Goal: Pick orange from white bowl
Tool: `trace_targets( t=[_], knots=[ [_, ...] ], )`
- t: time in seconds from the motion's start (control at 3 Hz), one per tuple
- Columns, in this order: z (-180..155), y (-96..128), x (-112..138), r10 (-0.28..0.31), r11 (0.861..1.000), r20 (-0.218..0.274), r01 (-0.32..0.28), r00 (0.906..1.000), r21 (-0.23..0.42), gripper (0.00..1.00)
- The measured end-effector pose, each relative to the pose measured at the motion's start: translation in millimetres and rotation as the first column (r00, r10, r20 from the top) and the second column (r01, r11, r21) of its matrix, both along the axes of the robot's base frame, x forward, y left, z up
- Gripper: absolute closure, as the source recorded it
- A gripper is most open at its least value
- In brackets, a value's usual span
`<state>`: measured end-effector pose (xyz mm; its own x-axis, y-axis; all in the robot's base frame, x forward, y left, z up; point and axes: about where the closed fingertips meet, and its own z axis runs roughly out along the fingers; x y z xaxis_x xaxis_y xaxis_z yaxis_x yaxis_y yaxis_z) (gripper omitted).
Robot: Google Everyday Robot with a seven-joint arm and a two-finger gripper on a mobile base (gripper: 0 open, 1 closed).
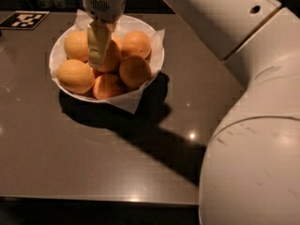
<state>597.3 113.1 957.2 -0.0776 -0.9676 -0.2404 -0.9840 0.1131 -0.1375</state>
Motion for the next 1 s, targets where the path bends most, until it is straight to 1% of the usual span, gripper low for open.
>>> trace_targets(
  t=[0.67, 1.0],
  knots=[
    [-17.6, -0.8, 1.9, -0.010, 1.000, -0.046, 0.010, 0.9989, -0.002, 0.18],
    [-22.1, 1.1, 2.7, 0.005, 1.000, -0.056, -0.005, 0.9984, -0.001, 0.36]
  ],
)
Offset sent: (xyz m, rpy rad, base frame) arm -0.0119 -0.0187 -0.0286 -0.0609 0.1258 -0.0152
